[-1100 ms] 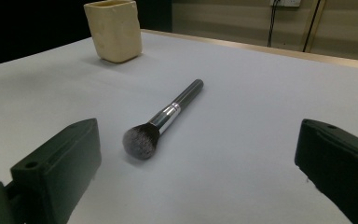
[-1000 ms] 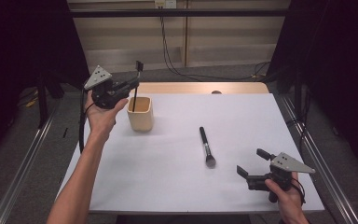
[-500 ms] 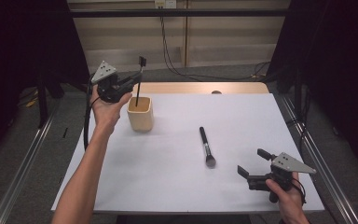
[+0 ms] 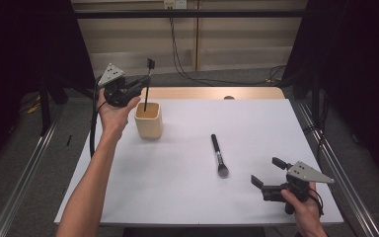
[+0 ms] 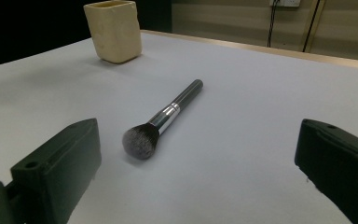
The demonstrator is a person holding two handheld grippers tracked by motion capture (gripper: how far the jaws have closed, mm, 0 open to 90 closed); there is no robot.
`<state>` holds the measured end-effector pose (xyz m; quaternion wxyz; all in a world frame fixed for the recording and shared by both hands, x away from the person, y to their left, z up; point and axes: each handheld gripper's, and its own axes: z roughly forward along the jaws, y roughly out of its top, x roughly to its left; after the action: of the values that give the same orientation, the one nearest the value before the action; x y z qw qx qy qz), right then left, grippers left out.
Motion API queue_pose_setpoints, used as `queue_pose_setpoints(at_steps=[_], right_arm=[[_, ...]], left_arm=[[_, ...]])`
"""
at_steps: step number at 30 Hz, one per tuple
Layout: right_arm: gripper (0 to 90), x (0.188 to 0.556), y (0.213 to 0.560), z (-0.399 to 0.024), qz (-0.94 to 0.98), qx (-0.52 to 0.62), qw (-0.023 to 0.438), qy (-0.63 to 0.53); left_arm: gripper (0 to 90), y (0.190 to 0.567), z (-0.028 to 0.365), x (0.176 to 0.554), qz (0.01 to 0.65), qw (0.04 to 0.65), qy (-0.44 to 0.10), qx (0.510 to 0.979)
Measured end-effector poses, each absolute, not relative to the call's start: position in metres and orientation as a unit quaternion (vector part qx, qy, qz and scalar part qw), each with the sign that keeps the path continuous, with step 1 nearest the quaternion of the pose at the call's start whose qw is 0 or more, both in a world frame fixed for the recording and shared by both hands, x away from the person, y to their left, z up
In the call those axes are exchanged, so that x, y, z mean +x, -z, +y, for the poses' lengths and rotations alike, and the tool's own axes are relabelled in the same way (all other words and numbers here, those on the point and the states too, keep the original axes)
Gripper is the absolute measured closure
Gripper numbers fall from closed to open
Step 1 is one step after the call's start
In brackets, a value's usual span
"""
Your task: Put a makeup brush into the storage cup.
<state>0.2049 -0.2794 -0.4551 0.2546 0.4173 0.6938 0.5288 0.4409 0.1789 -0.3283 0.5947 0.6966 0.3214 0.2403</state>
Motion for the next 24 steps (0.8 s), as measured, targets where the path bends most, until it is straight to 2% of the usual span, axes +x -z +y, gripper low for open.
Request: queue_pose_setpoints(at_steps=[24], right_arm=[[0.0,0.204,0.455,-0.280,0.695,0.415,0.255,-0.528]], left_arm=[[85.7,0.364,0.185,0.451,0.342,0.579,-0.237,0.701]])
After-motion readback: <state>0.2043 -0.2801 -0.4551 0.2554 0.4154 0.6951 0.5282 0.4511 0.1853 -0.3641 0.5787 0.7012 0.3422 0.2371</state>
